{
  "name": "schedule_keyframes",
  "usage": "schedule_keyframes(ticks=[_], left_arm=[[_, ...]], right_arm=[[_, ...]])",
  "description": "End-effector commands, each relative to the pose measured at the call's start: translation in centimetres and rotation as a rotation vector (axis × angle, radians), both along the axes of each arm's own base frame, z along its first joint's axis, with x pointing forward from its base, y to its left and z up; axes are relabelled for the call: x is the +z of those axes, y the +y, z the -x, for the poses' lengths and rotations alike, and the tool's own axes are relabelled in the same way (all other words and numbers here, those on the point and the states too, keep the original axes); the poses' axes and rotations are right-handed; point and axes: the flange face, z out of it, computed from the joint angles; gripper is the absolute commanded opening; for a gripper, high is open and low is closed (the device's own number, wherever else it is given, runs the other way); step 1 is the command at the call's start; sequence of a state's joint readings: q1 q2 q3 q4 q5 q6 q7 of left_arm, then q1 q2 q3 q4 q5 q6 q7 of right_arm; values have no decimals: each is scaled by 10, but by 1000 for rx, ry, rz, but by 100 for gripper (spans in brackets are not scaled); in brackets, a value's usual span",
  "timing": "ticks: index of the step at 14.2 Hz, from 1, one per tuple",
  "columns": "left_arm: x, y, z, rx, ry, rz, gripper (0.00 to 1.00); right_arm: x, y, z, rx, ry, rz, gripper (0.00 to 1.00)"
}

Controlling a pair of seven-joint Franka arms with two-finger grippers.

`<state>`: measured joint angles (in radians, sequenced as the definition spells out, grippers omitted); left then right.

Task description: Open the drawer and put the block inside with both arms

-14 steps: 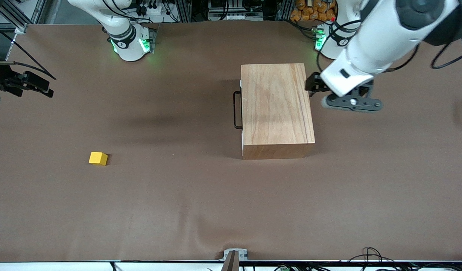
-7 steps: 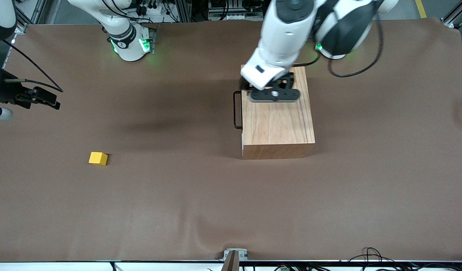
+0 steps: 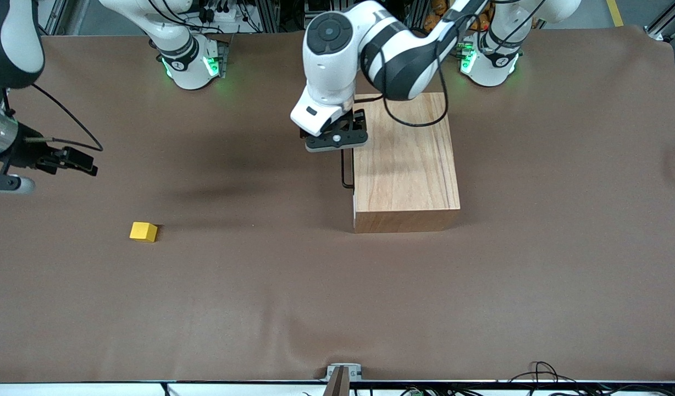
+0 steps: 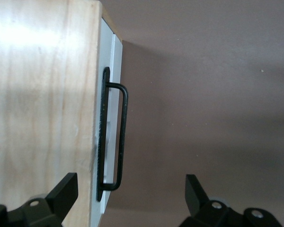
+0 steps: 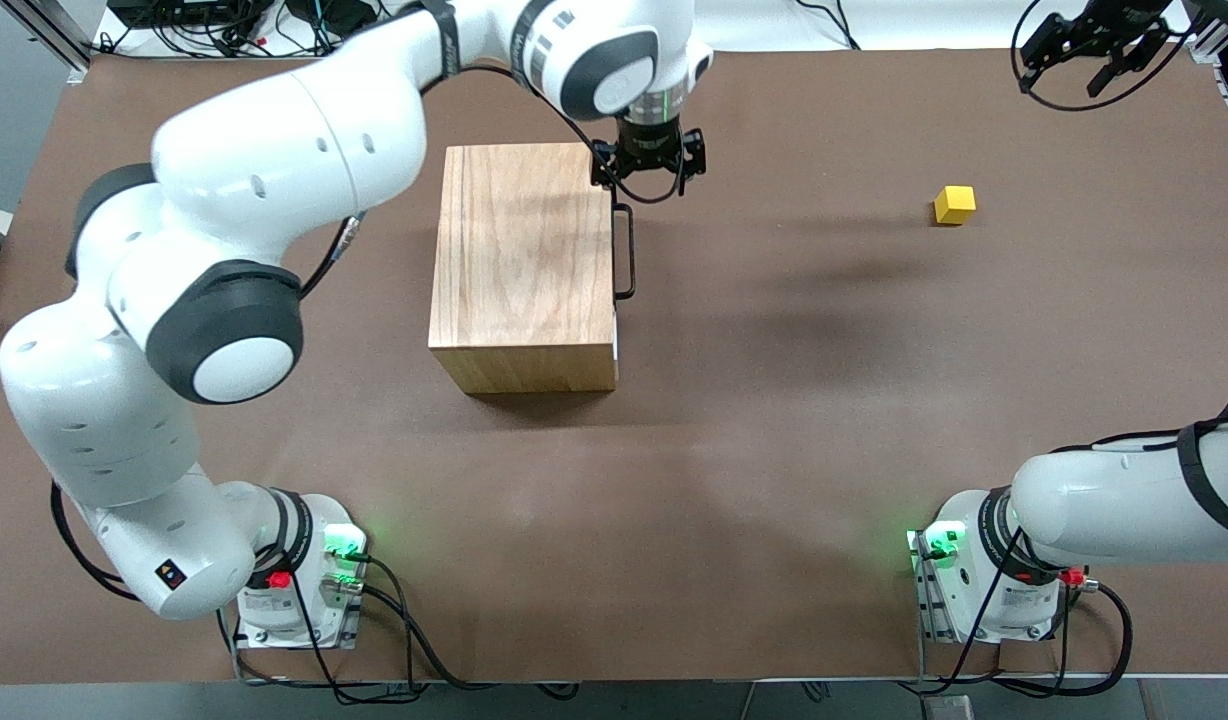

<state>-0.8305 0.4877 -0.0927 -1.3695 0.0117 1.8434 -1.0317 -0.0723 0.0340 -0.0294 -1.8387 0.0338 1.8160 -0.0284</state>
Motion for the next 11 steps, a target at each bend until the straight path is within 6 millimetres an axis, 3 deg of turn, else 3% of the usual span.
schedule_keyframes(ticks=[1,3,6,8,11], left_arm=[[-23,-22,0,37,-58,-10,100],[-43,-26,2,23,-71,-43,100],[-61,-32,12,-39,-123,-135,100],[-89,-34,9,-42,-104,-163,100],[-98,-39,14,-66,-99,-171,100]], right_arm=[[-47,-6,-4,3,-18,7,100],[-75,-10,-14,-2,-9,8,100],[-92,-15,-21,18,-16,9,100],[-105,-25,-26,18,-24,9,100],[-125,-24,-34,38,-30,9,100]])
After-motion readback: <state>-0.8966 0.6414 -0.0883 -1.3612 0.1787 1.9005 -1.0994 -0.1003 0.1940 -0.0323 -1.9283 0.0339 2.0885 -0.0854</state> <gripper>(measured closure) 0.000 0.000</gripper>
